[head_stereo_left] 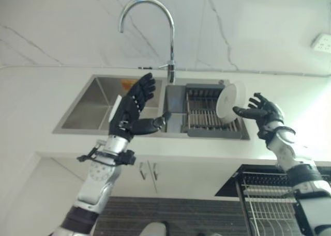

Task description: Place the dishes in the dishwasher.

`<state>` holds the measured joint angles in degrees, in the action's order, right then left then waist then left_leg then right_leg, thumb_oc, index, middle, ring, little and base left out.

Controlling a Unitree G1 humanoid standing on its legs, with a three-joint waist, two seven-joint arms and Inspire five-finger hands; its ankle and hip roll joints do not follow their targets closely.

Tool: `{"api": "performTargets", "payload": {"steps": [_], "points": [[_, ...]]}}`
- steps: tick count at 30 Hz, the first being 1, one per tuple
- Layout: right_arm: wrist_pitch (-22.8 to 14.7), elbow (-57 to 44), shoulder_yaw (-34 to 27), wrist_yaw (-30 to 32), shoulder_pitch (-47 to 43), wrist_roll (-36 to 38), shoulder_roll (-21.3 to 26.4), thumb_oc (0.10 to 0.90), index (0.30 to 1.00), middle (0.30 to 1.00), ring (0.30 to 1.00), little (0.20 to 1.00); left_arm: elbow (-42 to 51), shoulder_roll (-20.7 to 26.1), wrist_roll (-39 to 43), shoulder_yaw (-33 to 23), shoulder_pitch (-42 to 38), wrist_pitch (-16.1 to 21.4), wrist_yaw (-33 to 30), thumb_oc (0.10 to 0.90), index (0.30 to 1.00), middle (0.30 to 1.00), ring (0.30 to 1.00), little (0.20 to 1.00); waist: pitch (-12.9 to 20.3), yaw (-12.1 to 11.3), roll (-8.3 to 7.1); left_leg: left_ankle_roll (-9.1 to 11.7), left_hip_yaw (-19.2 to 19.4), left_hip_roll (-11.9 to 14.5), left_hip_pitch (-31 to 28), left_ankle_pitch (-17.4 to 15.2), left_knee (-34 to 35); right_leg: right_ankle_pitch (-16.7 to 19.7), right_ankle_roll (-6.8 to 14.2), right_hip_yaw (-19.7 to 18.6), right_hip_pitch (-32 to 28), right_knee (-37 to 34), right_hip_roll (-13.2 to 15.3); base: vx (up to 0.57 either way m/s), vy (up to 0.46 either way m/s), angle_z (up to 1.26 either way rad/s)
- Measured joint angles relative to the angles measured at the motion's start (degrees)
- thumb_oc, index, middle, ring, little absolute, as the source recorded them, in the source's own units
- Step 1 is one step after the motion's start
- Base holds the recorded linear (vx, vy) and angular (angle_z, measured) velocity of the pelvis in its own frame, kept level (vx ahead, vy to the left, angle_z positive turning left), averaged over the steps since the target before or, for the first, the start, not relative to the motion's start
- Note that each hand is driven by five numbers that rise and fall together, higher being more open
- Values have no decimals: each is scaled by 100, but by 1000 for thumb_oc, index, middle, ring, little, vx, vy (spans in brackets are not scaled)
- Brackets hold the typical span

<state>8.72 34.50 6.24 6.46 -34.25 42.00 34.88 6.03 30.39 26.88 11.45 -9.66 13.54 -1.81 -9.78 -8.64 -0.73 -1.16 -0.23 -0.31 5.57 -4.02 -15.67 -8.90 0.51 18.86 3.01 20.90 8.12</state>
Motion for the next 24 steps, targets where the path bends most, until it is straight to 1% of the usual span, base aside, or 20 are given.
{"api": "performTargets", "payload": {"steps": [7,9,11,16,19,24], "points": [[45,1,11,-27,-80,0,2,800,900,900,900,900,0,27,5,1,-51,-32,-3,800,900,900,900,900,0,-62,0,1,-2,-2,-21,0,2,-1,0,0,-19,2,2,0,0,0],[92,36,65,-27,-185,75,4,800,900,900,900,900,0,29,124,2,-56,-67,-1,800,900,900,900,900,0,-84,0,8,-8,-2,-21,-1,3,-2,-1,7,-22,4,3,3,9,2],[103,203,217,-44,-341,121,28,800,900,900,900,900,0,29,209,4,-57,-70,-5,800,900,900,900,900,0,-112,0,12,-26,-9,-20,5,4,-6,0,41,-36,5,12,-6,22,7],[154,268,221,-38,-415,148,35,800,900,900,900,900,-2,32,210,8,-67,-102,-11,800,900,900,900,900,0,-129,0,23,-100,-50,22,12,4,-10,7,118,-37,4,45,-11,10,8],[158,661,221,-28,-552,153,44,800,900,900,900,900,-2,34,212,22,-82,-107,-12,800,900,900,900,900,0,-133,0,26,-161,-76,34,25,12,-15,15,170,-46,5,64,-10,7,11],[164,702,222,-15,-573,203,52,800,900,900,900,900,-5,57,215,22,-84,-110,-15,800,900,900,900,900,0,-177,0,27,-170,-79,35,27,13,-16,17,183,-57,2,66,-1,1,1]]}}
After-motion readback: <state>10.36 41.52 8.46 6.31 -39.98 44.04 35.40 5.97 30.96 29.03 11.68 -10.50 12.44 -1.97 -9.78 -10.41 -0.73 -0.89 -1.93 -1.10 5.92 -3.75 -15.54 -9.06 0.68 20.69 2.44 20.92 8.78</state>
